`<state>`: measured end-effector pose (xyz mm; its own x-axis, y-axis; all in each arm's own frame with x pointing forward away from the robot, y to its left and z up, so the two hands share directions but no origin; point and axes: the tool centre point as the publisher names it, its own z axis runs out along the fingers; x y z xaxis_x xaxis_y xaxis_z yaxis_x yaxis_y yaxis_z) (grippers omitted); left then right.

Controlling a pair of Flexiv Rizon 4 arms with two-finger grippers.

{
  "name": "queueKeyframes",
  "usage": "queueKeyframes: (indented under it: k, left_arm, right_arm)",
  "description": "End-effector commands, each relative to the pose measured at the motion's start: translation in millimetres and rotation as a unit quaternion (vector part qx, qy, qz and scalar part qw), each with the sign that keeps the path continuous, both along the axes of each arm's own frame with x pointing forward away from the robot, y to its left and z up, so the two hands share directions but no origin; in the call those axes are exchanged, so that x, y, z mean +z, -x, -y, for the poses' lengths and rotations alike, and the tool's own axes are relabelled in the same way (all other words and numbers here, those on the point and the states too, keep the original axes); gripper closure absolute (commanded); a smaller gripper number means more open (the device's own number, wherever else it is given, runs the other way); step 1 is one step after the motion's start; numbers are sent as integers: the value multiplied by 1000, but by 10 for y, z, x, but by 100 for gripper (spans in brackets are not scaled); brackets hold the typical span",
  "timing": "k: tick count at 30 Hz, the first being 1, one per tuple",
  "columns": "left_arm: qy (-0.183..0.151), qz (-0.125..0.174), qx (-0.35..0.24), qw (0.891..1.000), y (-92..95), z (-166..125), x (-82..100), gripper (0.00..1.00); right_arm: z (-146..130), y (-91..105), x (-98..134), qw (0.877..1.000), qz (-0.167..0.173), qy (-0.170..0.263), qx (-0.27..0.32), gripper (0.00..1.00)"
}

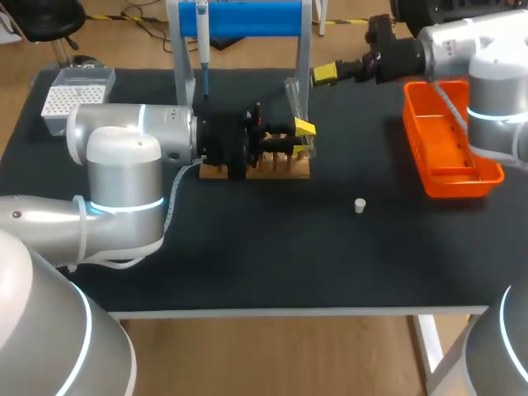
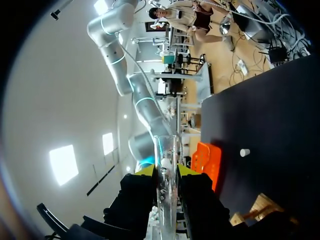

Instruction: Invert the test tube, pick up the pipette, mount the tip to pipette, aspirate from beaker and dispense into the tube, eject the tip, return the pipette, and cap with the stopper.

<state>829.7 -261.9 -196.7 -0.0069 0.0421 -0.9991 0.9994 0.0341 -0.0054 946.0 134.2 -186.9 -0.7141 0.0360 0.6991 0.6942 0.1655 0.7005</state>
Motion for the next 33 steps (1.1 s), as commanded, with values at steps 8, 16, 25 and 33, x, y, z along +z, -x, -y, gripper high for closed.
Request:
queueKeyframes:
  k: [8,16,25,33]
  left_arm:
    - [-1,0,0,1000,-5,1,3,100]
    - [-1,0,0,1000,-5,1,3,100]
    - [-1,0,0,1000,-5,1,3,100]
    - [-1,0,0,1000,-5,1,3,100]
  right_arm:
    - [42,-21,-214,997,70,36,2,0]
    - [109,-111,-485,966,230,115,-21,0]
    - [91,-11,-635,940,268,180,-111,0]
    - [85,192,-889,930,279,203,-125,0]
